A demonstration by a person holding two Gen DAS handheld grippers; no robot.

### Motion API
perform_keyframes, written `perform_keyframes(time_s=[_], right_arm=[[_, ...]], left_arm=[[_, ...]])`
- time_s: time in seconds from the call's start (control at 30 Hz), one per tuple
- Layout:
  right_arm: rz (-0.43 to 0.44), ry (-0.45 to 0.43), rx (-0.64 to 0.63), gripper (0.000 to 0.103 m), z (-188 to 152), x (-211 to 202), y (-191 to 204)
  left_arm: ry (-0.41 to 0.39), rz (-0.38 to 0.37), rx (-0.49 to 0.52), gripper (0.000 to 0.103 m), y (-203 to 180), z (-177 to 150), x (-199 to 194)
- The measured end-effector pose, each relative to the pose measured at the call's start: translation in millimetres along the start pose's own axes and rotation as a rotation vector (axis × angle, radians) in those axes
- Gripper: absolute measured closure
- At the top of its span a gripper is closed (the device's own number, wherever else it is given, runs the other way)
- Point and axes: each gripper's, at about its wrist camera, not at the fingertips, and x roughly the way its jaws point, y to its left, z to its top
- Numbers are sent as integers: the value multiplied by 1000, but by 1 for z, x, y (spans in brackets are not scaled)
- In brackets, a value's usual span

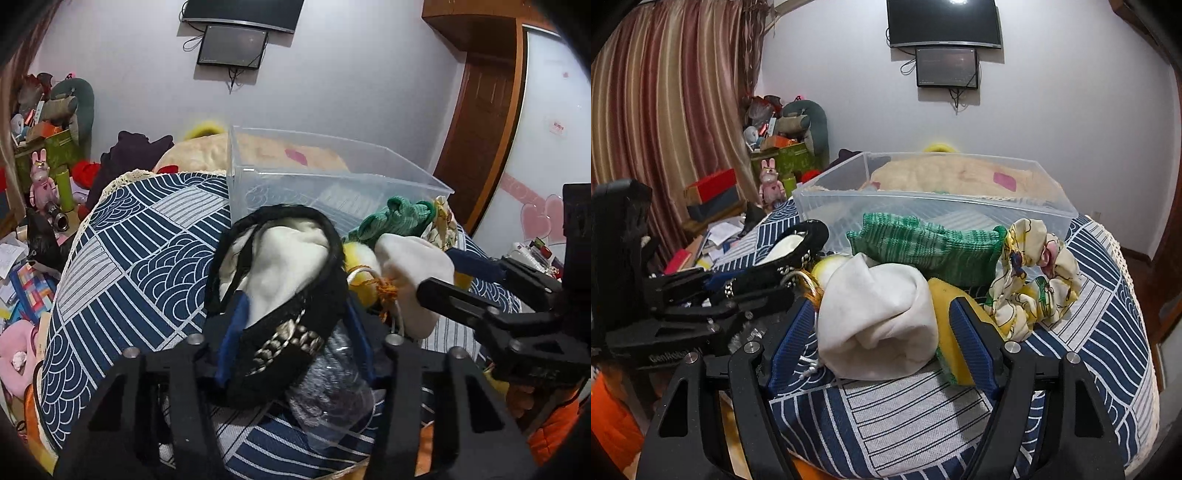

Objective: Organize soft objects
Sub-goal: 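Grasp the black item with white cloth with the left tool while the right tool grasps the white cloth, then carry both items over the clear box and open both tools to drop them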

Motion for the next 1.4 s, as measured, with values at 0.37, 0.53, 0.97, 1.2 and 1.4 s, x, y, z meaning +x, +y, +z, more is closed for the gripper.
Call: perform_keyframes(time_s=[0.37, 0.53, 0.97, 1.2, 1.4], right_arm=[[3, 2, 22, 88, 2, 0, -4], [-11, -45, 37, 90, 8, -10, -2], [-40, -186, 50, 90, 30, -52, -4], [-81, -254, 61, 90, 51, -71, -15], [-119, -309, 45, 90, 70, -80, -21]], left_arm=[[-51, -19, -12, 74, -1, 7, -20], [-83, -65, -31, 77, -1, 13, -33], [-166, -41, -11, 81, -7, 40, -52], [-256, -77, -9, 82, -13, 69, -67], [-295, -64, 35, 82, -21, 94, -62]])
